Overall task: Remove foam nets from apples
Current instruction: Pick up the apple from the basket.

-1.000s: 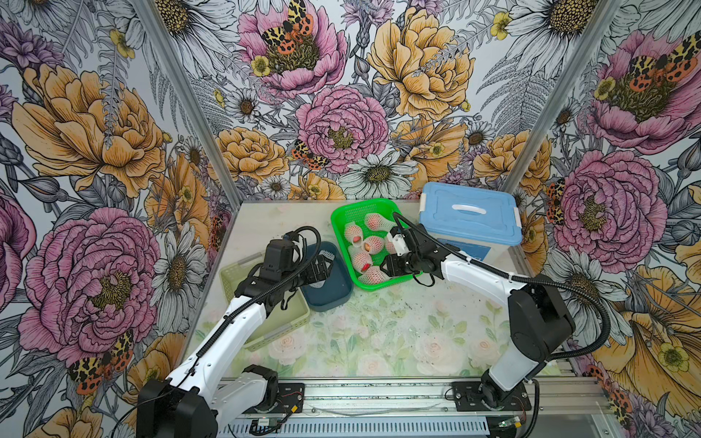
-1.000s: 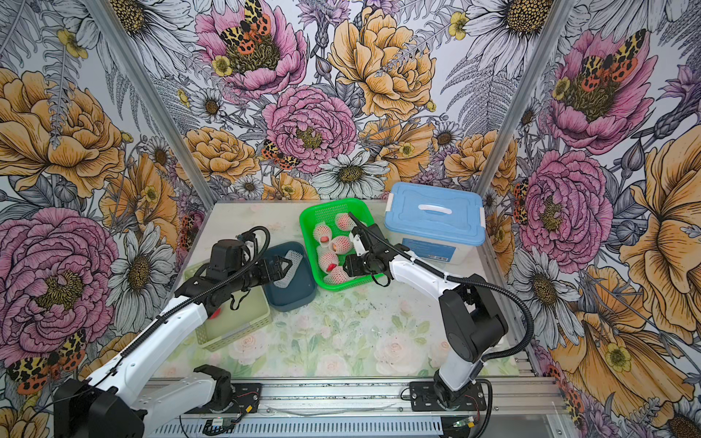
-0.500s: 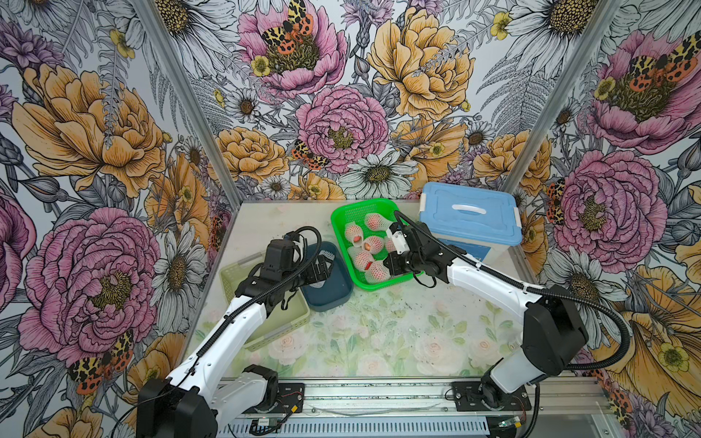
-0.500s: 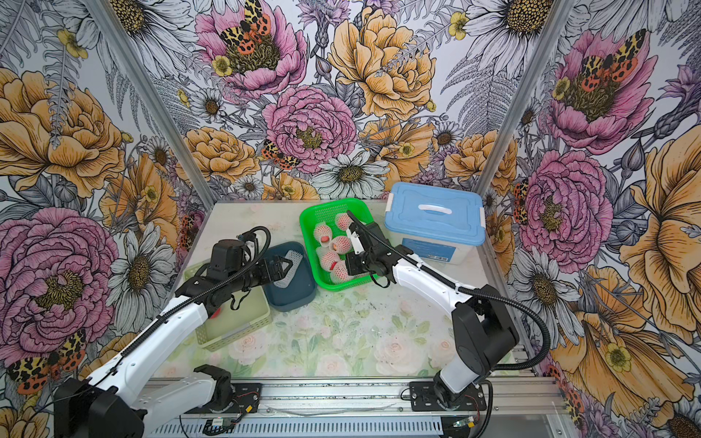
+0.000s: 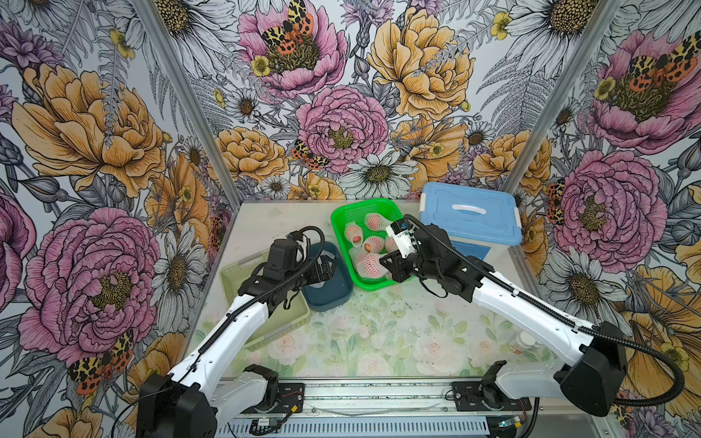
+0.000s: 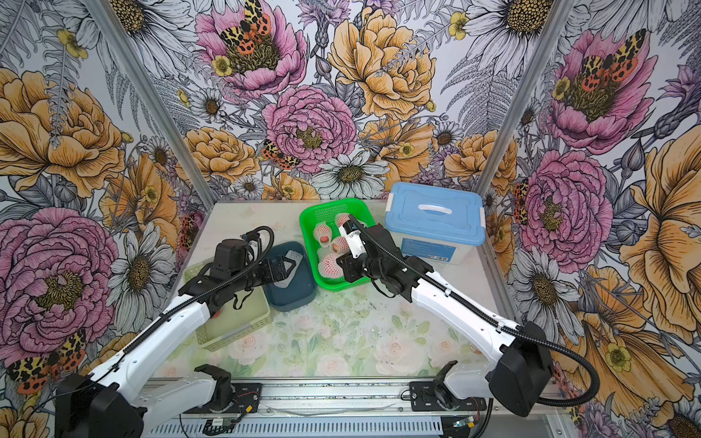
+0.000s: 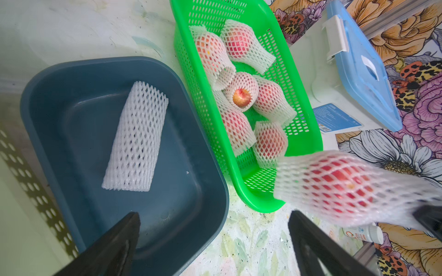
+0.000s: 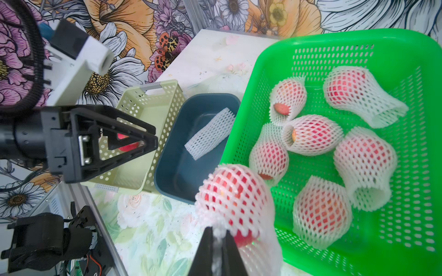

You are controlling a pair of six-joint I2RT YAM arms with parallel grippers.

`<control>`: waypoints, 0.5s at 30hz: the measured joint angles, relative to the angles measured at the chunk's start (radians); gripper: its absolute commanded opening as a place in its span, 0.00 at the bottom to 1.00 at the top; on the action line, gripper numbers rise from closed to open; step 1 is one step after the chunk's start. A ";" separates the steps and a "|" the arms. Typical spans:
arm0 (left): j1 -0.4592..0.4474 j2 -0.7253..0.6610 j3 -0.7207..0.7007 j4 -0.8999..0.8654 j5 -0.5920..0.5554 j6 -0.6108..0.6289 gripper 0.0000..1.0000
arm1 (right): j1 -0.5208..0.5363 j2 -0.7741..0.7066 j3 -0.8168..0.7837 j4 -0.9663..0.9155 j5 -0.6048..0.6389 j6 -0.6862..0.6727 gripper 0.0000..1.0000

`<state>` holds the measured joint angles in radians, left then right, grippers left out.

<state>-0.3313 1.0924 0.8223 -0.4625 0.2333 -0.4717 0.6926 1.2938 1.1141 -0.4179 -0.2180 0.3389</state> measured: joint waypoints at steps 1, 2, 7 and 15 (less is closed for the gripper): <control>-0.002 0.003 0.000 0.000 0.000 0.000 0.99 | 0.003 -0.016 -0.011 0.000 -0.005 0.001 0.11; -0.006 0.004 0.000 0.000 0.000 0.000 0.99 | 0.009 -0.032 -0.026 0.000 -0.012 0.004 0.11; -0.006 0.005 0.000 0.003 -0.008 0.000 0.99 | 0.079 -0.110 -0.120 0.007 -0.047 0.016 0.12; -0.006 0.002 0.007 0.006 -0.011 0.000 0.99 | 0.245 -0.235 -0.362 0.158 -0.116 0.086 0.13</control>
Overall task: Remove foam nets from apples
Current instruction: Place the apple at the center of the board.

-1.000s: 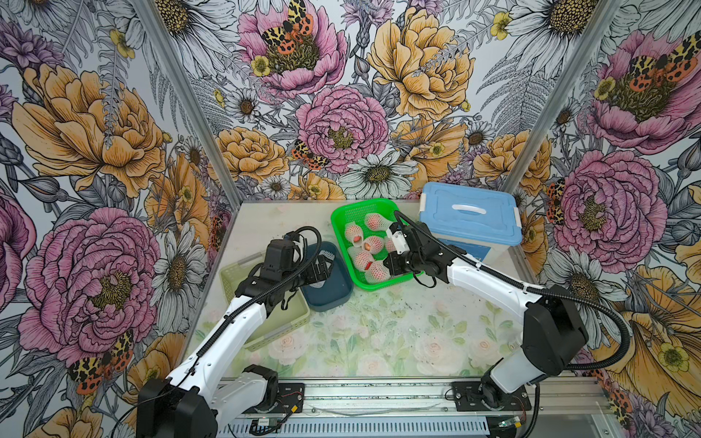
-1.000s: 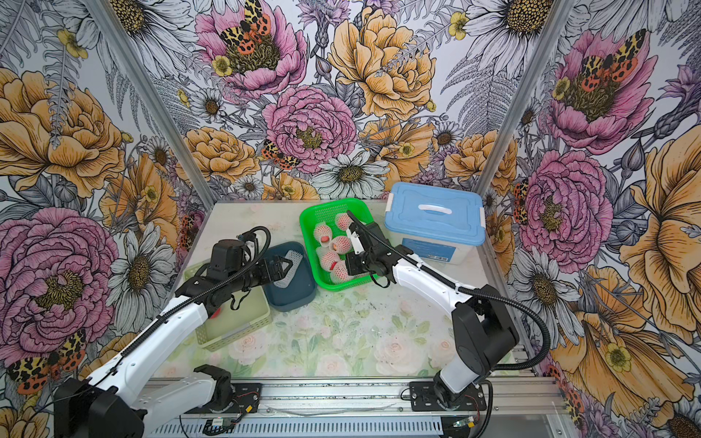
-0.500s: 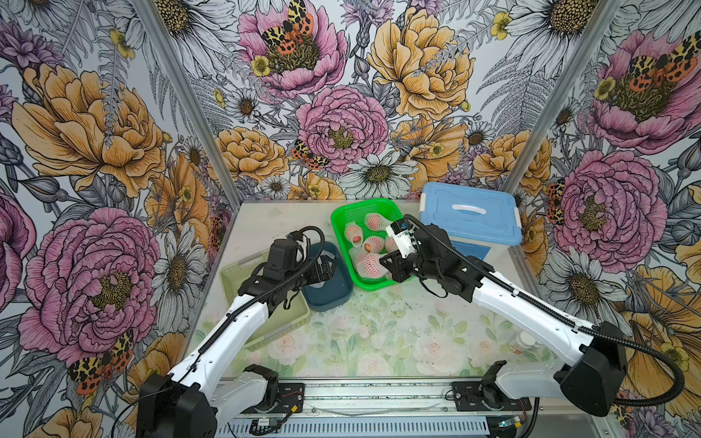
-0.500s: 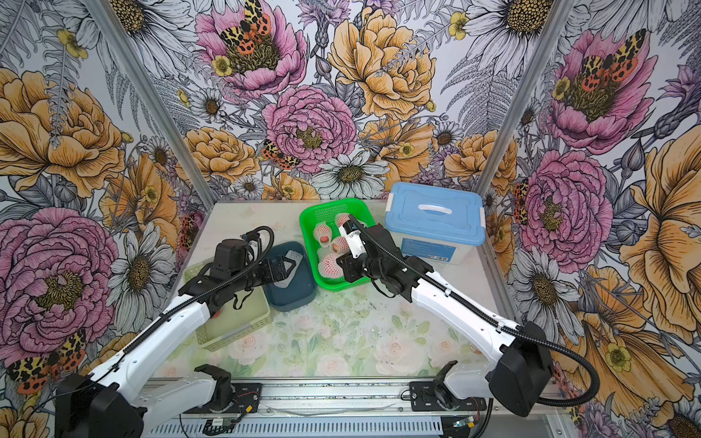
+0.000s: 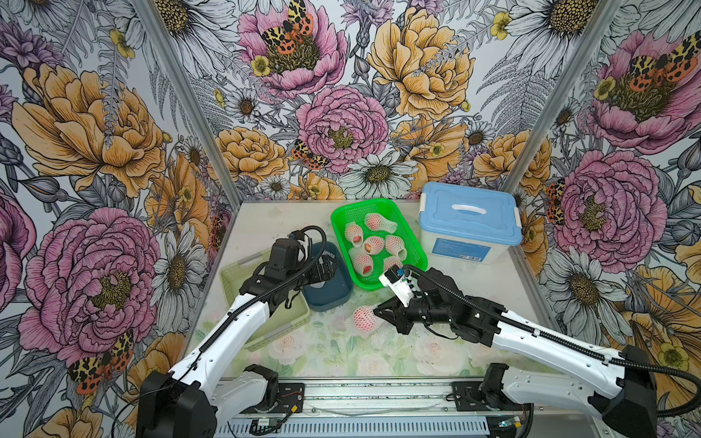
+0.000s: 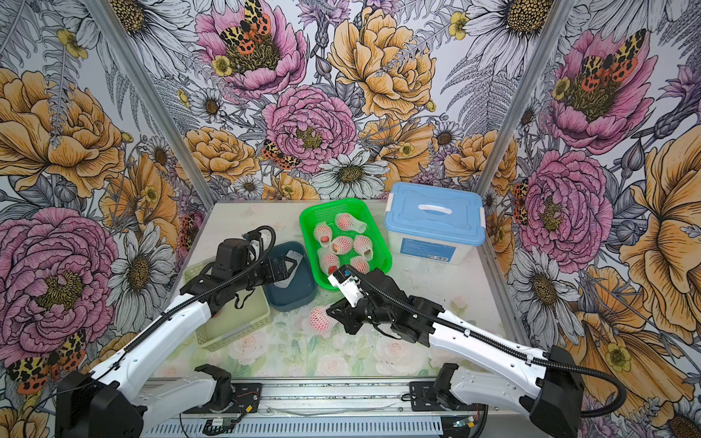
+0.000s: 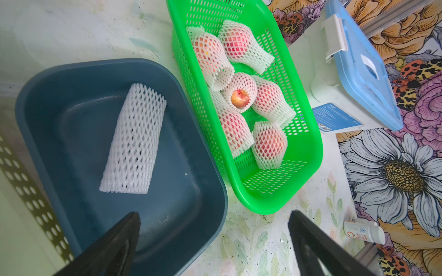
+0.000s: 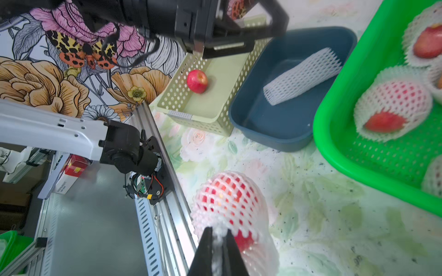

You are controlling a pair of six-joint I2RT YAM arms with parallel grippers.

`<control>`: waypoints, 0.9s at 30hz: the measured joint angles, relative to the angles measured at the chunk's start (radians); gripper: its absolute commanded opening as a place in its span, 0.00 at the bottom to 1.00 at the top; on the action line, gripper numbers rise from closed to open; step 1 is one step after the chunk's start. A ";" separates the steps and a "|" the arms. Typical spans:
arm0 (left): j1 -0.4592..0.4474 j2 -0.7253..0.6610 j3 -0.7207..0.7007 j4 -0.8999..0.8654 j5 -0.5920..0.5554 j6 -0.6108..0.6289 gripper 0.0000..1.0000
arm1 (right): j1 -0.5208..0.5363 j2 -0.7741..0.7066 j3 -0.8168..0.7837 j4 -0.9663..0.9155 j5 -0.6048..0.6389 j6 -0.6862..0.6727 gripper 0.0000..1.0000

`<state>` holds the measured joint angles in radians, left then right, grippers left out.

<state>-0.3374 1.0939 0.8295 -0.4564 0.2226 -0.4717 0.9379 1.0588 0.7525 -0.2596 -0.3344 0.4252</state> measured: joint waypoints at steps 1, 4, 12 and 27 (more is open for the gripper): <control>0.000 -0.002 0.000 0.001 0.001 0.000 0.99 | 0.002 0.003 -0.042 0.049 -0.008 0.024 0.13; -0.011 -0.024 0.000 -0.003 0.008 0.000 0.99 | 0.002 0.048 -0.164 0.208 -0.037 0.096 0.12; -0.177 -0.130 0.000 -0.064 0.009 -0.007 0.99 | 0.000 0.174 -0.377 0.505 -0.030 0.237 0.13; -0.433 -0.164 -0.201 -0.046 -0.058 -0.157 0.99 | -0.162 -0.003 -0.472 0.452 0.072 0.282 0.20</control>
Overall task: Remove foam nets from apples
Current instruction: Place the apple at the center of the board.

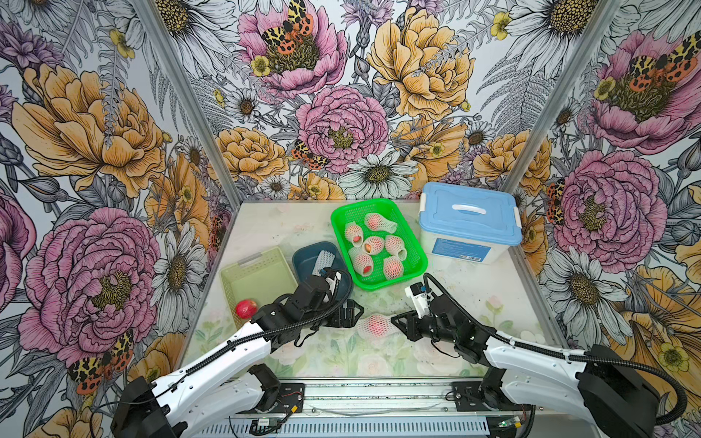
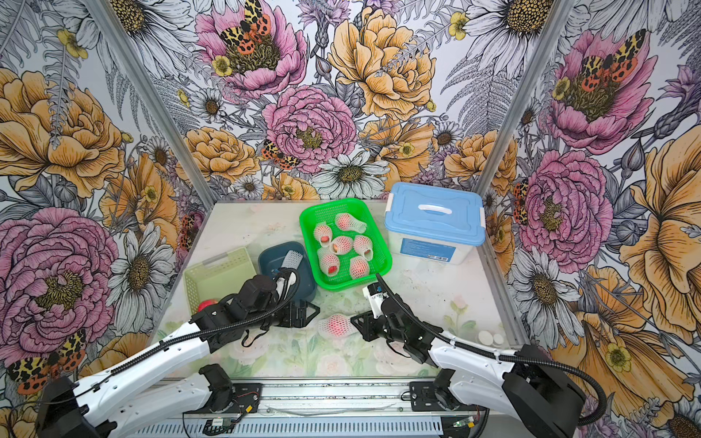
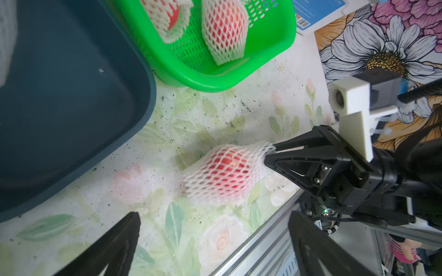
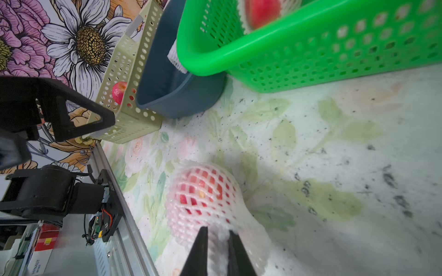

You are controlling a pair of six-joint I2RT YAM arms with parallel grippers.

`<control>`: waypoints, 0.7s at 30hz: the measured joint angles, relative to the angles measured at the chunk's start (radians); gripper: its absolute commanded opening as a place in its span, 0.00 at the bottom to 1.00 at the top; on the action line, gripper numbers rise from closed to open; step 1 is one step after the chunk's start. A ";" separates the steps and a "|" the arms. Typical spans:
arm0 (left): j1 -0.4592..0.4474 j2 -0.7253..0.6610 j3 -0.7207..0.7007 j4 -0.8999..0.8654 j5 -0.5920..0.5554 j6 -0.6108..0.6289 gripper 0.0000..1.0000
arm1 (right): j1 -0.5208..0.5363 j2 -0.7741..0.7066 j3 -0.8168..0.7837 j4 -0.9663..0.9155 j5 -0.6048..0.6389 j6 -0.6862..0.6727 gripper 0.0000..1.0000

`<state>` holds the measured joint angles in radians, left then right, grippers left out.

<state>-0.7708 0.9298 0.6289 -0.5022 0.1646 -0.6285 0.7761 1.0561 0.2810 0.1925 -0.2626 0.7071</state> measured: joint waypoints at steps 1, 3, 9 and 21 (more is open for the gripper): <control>-0.005 0.005 -0.008 0.011 0.000 -0.006 0.99 | -0.011 -0.006 0.000 -0.012 0.001 -0.001 0.21; -0.013 0.025 -0.019 0.033 0.000 -0.019 0.99 | -0.029 -0.007 0.000 -0.029 0.002 -0.006 0.27; -0.044 0.084 -0.023 0.089 -0.002 -0.029 0.99 | -0.040 -0.003 0.002 -0.101 0.018 -0.020 0.57; -0.050 0.231 -0.033 0.237 0.009 -0.036 0.99 | -0.027 -0.181 0.006 -0.252 0.050 -0.002 0.72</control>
<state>-0.8207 1.1610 0.5961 -0.2657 0.1734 -0.6643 0.7494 0.8749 0.2867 -0.0593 -0.2131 0.7055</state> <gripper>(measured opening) 0.989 0.718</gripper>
